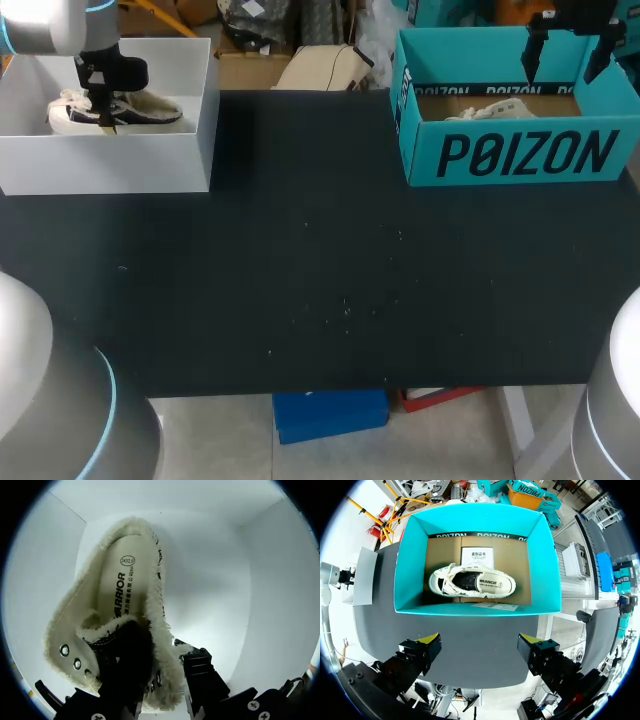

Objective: Take the shoe out of the shoebox, open the shoe tongue, remove and reinsert the insole, then place the shoe into the shoebox

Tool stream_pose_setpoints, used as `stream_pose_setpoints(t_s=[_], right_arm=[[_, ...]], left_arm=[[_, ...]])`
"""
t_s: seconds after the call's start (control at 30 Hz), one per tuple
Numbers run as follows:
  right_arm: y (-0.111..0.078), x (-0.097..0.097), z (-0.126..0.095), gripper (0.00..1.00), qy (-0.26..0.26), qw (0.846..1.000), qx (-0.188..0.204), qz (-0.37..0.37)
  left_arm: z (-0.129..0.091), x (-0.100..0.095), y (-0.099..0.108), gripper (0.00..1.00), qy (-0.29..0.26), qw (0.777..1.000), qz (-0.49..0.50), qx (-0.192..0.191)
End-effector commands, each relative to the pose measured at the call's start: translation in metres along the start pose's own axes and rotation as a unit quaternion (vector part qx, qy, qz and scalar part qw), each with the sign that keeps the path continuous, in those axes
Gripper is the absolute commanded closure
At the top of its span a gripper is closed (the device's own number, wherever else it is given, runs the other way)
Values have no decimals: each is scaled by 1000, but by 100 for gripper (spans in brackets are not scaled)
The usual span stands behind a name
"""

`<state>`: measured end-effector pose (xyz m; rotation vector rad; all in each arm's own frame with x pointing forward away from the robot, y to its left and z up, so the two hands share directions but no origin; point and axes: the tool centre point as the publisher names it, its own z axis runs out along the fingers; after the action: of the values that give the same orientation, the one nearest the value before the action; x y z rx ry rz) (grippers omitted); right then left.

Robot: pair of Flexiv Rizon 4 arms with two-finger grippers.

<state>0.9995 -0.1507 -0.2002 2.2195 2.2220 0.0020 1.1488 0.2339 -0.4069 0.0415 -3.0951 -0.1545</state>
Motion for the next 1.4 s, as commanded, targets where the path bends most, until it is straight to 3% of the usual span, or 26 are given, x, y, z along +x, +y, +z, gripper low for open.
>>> stream_pose_setpoints(t_s=[0.03, 0.2, 0.4, 0.67, 0.87, 0.97, 1.07, 1.17, 1.4], right_arm=[[0, 0, 0, 0, 0, 1000, 0, 0], [0, 0, 0, 0, 0, 1000, 0, 0], [0, 0, 0, 0, 0, 1000, 0, 0], [0, 0, 0, 0, 0, 1000, 0, 0], [0, 0, 0, 0, 0, 1000, 0, 0], [0, 0, 0, 0, 0, 1000, 0, 0], [0, 0, 0, 0, 0, 1000, 0, 0], [0, 0, 0, 0, 0, 1000, 0, 0], [0, 0, 0, 0, 0, 1000, 0, 0]], left_arm=[[7, -11, -5, 100, 5, 1000, 4, -20], [1, -12, -7, 100, -3, 1000, -1, -14], [-31, -9, -7, 100, -24, 1000, 5, 5], [-99, 5, -7, 100, -60, 998, 7, 10], [-167, 25, -19, 100, -96, 995, -11, 1], [-206, 46, -39, 100, -133, 991, -13, -8], [-232, 66, -59, 100, -167, 985, -26, -17], [-262, 101, -94, 100, -207, 977, -40, -28], [-289, 173, -170, 100, -250, 965, -71, -24]])
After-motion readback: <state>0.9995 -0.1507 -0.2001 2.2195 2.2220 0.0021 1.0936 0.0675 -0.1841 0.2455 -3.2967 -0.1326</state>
